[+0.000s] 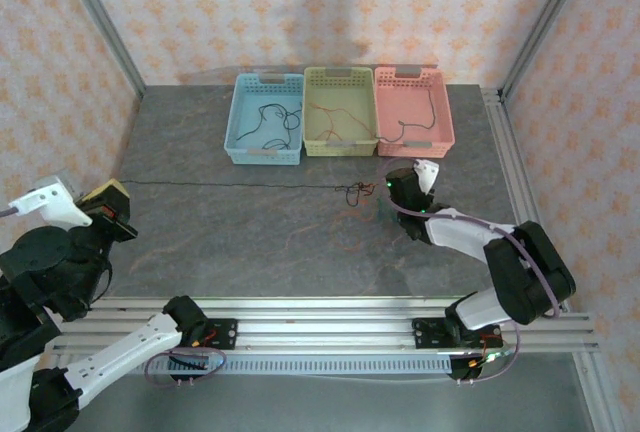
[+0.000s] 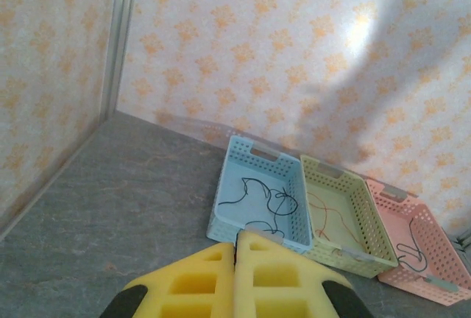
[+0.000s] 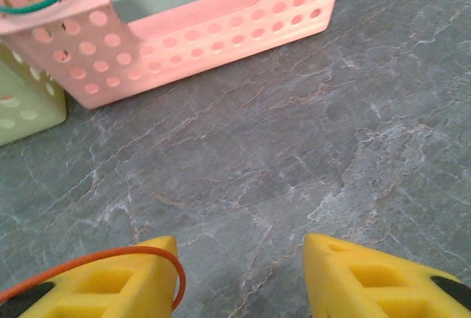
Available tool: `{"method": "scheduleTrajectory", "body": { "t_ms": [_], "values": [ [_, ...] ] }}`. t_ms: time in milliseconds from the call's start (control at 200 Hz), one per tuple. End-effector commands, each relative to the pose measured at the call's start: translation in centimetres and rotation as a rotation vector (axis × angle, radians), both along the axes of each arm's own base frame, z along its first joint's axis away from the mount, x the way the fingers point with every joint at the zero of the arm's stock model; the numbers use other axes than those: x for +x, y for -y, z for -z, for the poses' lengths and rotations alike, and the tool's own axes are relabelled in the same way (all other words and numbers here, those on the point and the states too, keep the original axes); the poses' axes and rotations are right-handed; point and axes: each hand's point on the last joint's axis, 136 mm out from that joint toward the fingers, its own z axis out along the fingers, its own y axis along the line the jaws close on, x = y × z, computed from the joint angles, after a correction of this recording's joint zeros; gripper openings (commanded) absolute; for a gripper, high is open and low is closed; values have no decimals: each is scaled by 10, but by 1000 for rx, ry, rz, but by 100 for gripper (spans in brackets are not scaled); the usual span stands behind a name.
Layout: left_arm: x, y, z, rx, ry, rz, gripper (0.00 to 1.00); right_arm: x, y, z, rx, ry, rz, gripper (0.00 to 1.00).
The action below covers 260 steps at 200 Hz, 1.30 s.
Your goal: Untangle the cables
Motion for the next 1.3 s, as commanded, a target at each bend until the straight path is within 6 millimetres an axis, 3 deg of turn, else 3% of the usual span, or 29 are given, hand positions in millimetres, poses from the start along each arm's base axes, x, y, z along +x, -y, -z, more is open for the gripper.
{"method": "scheduleTrajectory", "body": {
  "t_ms": [0,165,395,716,806,926,1151,1296],
  "values": [
    [-14,-21,-4,31,13,-64,0,-9,28,-4,17,31,127,47],
    [-28,-39,-12,28,47,-105,0,-16,53,0,85,55,236,44],
    [-41,-55,-14,30,72,-141,0,-20,64,3,132,76,282,40],
    [-26,-41,-10,55,49,-115,0,-18,60,4,132,70,260,36],
    [-15,-24,-6,68,16,-61,0,-15,55,5,148,66,231,35],
    [9,11,12,90,-63,35,0,-3,26,-5,242,101,81,37],
    [48,67,62,103,-210,157,0,4,-58,-33,366,161,-299,47],
    [64,87,99,89,-283,171,0,-4,-120,-38,381,139,-553,51]
  ]
}}
